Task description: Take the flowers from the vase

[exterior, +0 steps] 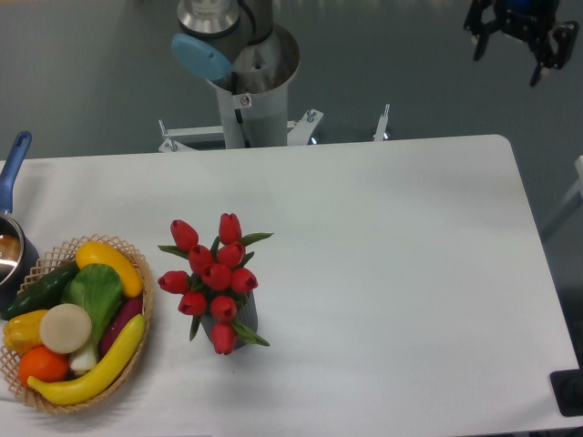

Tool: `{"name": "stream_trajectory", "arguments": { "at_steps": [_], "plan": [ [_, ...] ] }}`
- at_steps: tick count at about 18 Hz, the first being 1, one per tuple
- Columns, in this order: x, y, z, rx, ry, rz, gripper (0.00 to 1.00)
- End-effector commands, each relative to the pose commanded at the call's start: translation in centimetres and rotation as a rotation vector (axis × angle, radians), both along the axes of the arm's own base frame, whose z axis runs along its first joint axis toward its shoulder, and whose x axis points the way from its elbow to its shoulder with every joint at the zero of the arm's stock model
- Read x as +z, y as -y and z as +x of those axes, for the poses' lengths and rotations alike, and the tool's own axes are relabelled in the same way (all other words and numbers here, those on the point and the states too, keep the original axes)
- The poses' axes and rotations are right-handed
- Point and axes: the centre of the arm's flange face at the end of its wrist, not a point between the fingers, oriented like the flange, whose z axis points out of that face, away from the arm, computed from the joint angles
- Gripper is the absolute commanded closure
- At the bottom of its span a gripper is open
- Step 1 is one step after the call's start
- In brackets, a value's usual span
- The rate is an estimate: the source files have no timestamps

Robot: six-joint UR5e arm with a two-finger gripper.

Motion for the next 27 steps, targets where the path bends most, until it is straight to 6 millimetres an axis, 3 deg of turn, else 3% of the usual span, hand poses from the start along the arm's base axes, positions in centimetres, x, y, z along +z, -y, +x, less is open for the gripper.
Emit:
{"name": "stream_trajectory", "arguments": {
  "at_steps": [7,10,17,27],
  "plan": [
    [-0.2,0.1,-0.1,0.006,0.0,0.002,0.0],
    [-1.6,-0.1,-0.3,0.059,0.032,0.025,0.0],
    [-4.4,-1.4,0.5,0.154,0.129,0.26,0.0],
    [-9.0,-3.9,2.0,0.161,0.267,0.512,0.0]
  ]
}}
